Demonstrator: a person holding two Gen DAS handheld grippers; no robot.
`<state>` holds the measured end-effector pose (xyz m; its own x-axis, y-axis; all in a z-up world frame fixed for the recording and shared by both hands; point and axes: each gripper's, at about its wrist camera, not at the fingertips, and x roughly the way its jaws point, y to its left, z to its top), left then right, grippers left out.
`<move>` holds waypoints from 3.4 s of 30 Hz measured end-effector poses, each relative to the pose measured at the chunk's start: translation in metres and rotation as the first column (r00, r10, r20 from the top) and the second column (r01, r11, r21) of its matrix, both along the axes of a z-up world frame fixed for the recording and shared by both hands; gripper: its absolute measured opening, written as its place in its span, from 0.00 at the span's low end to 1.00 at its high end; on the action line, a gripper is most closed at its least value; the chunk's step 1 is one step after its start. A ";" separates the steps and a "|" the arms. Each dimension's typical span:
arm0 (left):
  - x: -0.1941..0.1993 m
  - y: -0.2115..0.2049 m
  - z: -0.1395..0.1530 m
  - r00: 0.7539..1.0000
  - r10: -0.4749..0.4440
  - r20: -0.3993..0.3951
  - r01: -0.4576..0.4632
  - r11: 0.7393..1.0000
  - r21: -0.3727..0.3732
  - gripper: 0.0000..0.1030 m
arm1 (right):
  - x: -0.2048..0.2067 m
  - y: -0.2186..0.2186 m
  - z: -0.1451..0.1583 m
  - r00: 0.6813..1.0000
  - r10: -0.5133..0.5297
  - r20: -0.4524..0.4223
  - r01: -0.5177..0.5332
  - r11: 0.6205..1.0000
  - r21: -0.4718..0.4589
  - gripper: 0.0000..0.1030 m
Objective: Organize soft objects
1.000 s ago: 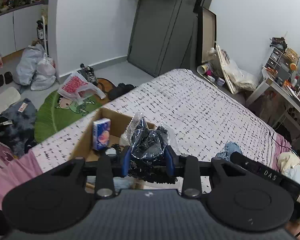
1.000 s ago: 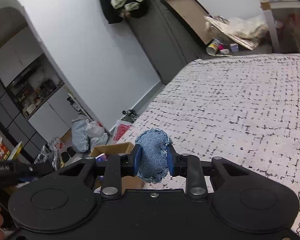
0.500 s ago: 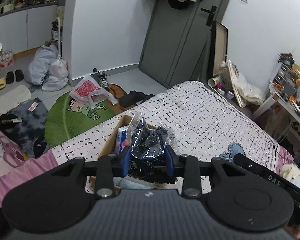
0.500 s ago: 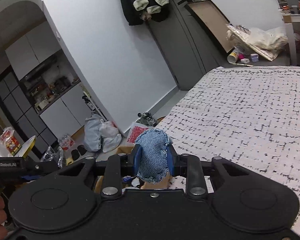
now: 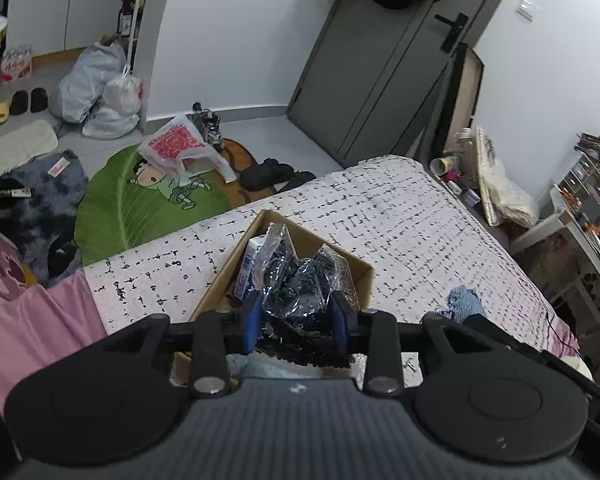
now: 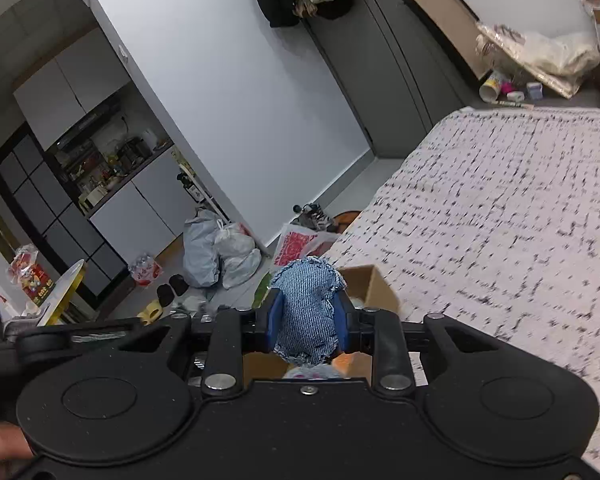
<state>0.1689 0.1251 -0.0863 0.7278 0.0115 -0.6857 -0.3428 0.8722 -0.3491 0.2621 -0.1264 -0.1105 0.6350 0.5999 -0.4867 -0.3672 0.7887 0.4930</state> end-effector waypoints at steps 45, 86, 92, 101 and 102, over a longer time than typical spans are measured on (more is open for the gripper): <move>0.026 0.010 -0.027 0.999 -0.002 -0.035 0.004 0.998 0.061 0.79 | 0.017 0.003 -0.006 0.993 -0.089 -0.075 0.089 0.996 -0.010 0.85; -0.172 -0.004 0.122 0.992 -0.067 0.104 0.055 0.991 0.121 0.99 | -0.121 -0.050 0.109 0.991 -0.113 0.070 0.121 0.983 -0.138 1.00; -0.184 -0.015 0.116 0.987 -0.103 0.120 0.088 0.988 0.124 0.99 | -0.152 -0.058 0.110 0.989 -0.122 0.079 0.135 0.974 -0.182 1.00; -0.196 -0.041 0.096 0.982 -0.178 0.060 0.166 0.972 0.165 0.99 | -0.190 -0.075 0.105 0.984 -0.159 0.078 0.174 0.947 -0.269 1.00; -0.197 -0.044 0.094 0.981 -0.186 0.051 0.175 0.969 0.176 0.99 | -0.192 -0.076 0.103 0.984 -0.163 0.076 0.178 0.945 -0.274 1.00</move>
